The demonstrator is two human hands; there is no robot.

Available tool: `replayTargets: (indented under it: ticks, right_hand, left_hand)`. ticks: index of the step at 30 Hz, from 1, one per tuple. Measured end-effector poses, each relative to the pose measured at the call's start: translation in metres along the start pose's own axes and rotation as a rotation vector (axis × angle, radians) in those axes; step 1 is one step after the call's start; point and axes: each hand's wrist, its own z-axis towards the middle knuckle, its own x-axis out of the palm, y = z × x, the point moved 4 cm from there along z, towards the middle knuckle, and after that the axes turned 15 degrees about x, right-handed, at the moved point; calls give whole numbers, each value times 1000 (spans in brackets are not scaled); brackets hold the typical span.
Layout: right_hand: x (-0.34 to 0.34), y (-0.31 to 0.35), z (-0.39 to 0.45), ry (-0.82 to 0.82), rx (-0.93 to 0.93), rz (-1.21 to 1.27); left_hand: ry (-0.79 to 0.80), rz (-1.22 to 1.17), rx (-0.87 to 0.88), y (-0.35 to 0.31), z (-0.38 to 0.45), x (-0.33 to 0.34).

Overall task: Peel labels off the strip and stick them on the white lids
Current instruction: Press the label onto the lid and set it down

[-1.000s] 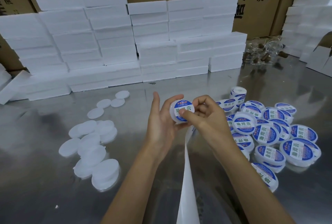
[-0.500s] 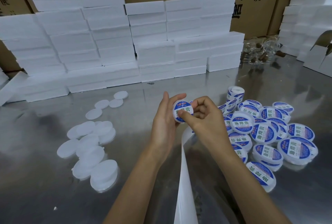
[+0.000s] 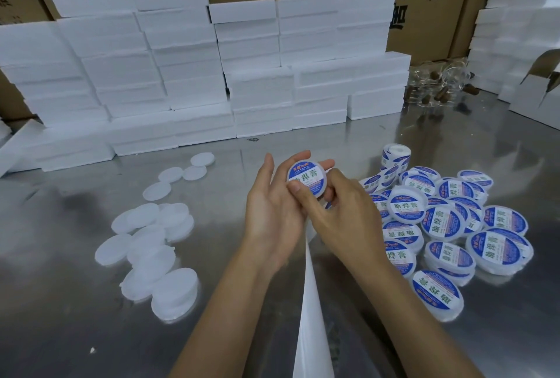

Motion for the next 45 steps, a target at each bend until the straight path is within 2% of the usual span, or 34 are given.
replayTargets:
  ticks: [5,7,9,11,13,18,21,24,29,31,35,38,41,45]
  right_hand:
    - [-2,-4,5,-47,19,24]
    - [-3,-7,6,-55,37,25]
    - [-5,-9,7,-69,55,56]
    - [-7,-10,7,-58,60,102]
    - [-7,-11,6,-7,65,153]
    - [3,-8,-4,89,56,136]
    - [8,-5,-7,104,19,121]
    - [8,-7,-4,85,63,165]
    - [4,-18,2,99,216,300]
    - [4,-18,1,111,227,325]
    - [11,-10,-8,211,170,241]
    - [16,-8,-12,240,133,173]
    - [15,-10,-10,203,166,144]
    - [12,-14,-8,161,155,64]
  left_hand:
    - [48,32,8,-1,-3,7]
    - [66,224,64,-2,-2,6]
    - [111,543,154,-6,-1,4]
    - [158,693,235,-9,-2,1]
    - [120,702,295,-14,-5,-3]
    - [-141,591,343,-22,-7,-14]
    - [-190,554,355,-21,-7,-18]
    - [-151,547,325,-19,-6,-19]
    - [88,528,197,-9,-4,-14]
    - [67,587,220,-10,-4,-15]
    - [-185,633,309,-18,-6,-23]
    - [-269,658,352,-21,-7,-27]
    - [-239,665,345,-18,-7,-24]
    - [-102,661,305,-12,-4,-20]
